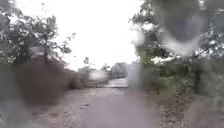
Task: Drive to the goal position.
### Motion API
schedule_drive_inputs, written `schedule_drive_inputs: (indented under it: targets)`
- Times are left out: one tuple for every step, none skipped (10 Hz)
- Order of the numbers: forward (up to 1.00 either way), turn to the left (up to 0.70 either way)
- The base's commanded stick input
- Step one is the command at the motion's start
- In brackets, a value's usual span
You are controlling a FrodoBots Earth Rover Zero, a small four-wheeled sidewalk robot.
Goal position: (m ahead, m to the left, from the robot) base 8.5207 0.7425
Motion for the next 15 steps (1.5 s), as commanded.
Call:
schedule_drive_inputs:
  targets:
    - [0.7, 0.0]
    - [0.7, 0.0]
    - [0.7, 0.0]
    - [0.7, 0.0]
    - [0.7, 0.0]
    - [0.7, 0.0]
    - [0.7, 0.0]
    - [0.7, 0.0]
    - [0.7, 0.0]
    - [0.7, 0.0]
    - [0.7, 0.1]
    - [0.7, 0.08]
    - [0.7, 0.03]
    - [0.7, 0.0]
    - [0.7, 0.0]
